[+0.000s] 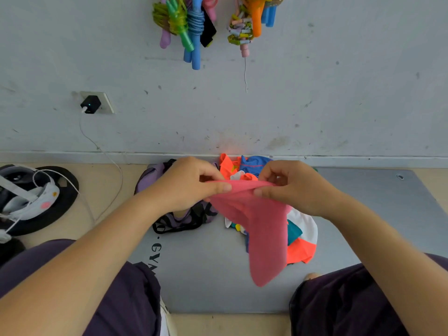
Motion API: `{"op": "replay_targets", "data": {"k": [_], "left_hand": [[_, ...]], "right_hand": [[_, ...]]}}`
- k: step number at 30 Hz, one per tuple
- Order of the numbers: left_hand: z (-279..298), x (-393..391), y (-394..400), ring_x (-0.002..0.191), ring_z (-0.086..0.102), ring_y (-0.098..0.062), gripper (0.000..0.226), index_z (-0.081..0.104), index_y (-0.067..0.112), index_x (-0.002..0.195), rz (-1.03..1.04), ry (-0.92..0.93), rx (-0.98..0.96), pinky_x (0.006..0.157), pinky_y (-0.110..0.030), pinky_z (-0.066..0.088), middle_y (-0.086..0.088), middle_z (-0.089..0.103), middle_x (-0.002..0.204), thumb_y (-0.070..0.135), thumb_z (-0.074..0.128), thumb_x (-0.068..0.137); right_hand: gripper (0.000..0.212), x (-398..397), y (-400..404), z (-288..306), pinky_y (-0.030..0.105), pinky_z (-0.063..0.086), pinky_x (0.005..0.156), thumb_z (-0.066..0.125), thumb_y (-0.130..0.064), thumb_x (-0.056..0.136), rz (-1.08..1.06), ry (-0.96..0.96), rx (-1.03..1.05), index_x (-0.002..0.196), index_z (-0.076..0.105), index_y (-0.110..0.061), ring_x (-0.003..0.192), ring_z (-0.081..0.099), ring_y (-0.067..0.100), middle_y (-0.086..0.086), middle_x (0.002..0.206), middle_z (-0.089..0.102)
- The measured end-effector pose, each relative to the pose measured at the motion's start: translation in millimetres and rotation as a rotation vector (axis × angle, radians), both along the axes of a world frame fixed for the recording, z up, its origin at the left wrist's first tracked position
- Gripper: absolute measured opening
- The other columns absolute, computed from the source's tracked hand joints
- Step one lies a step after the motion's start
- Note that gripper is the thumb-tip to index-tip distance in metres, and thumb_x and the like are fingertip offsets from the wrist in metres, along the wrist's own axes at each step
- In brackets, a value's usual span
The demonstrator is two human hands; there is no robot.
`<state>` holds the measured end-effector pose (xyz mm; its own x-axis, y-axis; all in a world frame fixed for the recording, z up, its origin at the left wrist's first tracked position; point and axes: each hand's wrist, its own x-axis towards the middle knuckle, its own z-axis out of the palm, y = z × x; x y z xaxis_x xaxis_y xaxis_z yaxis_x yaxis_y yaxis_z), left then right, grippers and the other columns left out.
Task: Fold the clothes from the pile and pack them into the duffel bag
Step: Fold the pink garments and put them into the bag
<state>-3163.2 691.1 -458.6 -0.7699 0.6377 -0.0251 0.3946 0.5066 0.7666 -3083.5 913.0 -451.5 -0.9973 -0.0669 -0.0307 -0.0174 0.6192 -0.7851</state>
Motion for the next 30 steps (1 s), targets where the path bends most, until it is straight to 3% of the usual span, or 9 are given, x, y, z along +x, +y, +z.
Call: {"op": "replay_targets", "data": {"k": [5,9,11,13,15,17,22,26,30], "left_hand": [[2.9,-6.2,-6.4,0.065,0.069,-0.017,0.009,0.076,0.022,0.081,0.132,-0.032,0.255,0.062,-0.022,0.057,0.002,0.070,0.077,0.013,0.075,0.083],[6.6,-20.3,-23.1,0.061,0.069,-0.018,0.015,0.077,0.030,0.079,0.286,-0.061,0.358,0.061,-0.032,0.062,0.007,0.073,0.074,0.015,0.075,0.082],[3.2,-27.6,-34.2,0.063,0.072,-0.020,0.025,0.076,0.041,0.073,0.317,0.019,0.272,0.066,-0.032,0.061,0.012,0.074,0.075,0.017,0.077,0.081],[-3.1,-31.1,-43.1,0.069,0.072,-0.012,0.028,0.073,0.045,0.072,0.267,0.133,0.088,0.070,-0.023,0.058,0.020,0.073,0.075,0.020,0.078,0.081],[-7.6,-29.9,-46.5,0.075,0.067,0.005,0.025,0.072,0.046,0.075,0.216,0.181,-0.052,0.071,-0.006,0.048,0.029,0.070,0.074,0.022,0.078,0.081],[-11.8,-29.0,-47.1,0.074,0.063,0.013,0.018,0.076,0.038,0.080,0.197,0.179,-0.094,0.067,-0.002,0.042,0.033,0.067,0.070,0.021,0.078,0.081],[-15.8,-29.4,-46.3,0.075,0.066,0.002,0.016,0.074,0.034,0.079,0.243,0.137,-0.097,0.073,-0.020,0.052,0.016,0.073,0.078,0.020,0.075,0.085],[-17.6,-28.8,-40.6,0.074,0.072,-0.016,0.005,0.073,0.014,0.092,0.350,-0.068,0.135,0.066,-0.026,0.060,-0.007,0.073,0.092,0.014,0.068,0.091],[-14.8,-28.4,-37.6,0.068,0.073,-0.022,0.008,0.070,0.013,0.089,0.407,-0.132,0.264,0.067,-0.028,0.061,-0.007,0.073,0.087,0.020,0.068,0.091]], "right_hand": [[0.017,-2.5,8.8,-4.3,0.009,0.037,0.059,0.078,-0.025,0.080,-0.011,-0.022,0.045,0.074,0.062,-0.025,0.058,0.046,-0.003,-0.025,0.061,0.054],[0.011,-6.3,34.8,-10.5,0.023,0.041,0.068,0.070,-0.026,0.087,-0.019,-0.143,0.344,0.088,0.066,-0.016,0.071,0.050,0.010,-0.008,0.077,0.060],[0.009,-6.4,43.9,-11.3,0.021,0.043,0.071,0.067,-0.021,0.087,-0.067,-0.128,0.455,0.093,0.067,-0.014,0.079,0.054,0.016,-0.002,0.084,0.063],[0.008,-5.0,47.0,-8.5,0.010,0.038,0.064,0.067,-0.018,0.086,-0.141,-0.061,0.416,0.093,0.067,-0.018,0.077,0.054,0.010,-0.009,0.082,0.062],[0.010,-4.3,47.1,-6.0,0.015,0.039,0.065,0.067,-0.016,0.084,-0.181,-0.016,0.395,0.093,0.068,-0.020,0.079,0.056,0.010,-0.009,0.083,0.063],[0.011,-4.3,46.6,-5.3,0.024,0.039,0.069,0.066,-0.013,0.085,-0.195,0.008,0.423,0.093,0.069,-0.020,0.082,0.057,0.014,-0.006,0.085,0.064],[0.007,-5.9,42.2,-3.3,0.029,0.041,0.074,0.067,-0.010,0.085,-0.223,0.144,0.460,0.086,0.072,-0.014,0.081,0.056,0.018,0.002,0.087,0.063],[0.007,-6.2,42.9,-0.4,0.025,0.039,0.077,0.068,-0.005,0.085,-0.249,0.239,0.435,0.085,0.073,-0.010,0.084,0.052,0.017,0.001,0.095,0.055],[0.005,-4.9,47.2,1.3,0.016,0.029,0.084,0.067,-0.010,0.088,-0.278,0.288,0.428,0.087,0.071,-0.012,0.101,0.039,0.016,0.000,0.103,0.049]]}}
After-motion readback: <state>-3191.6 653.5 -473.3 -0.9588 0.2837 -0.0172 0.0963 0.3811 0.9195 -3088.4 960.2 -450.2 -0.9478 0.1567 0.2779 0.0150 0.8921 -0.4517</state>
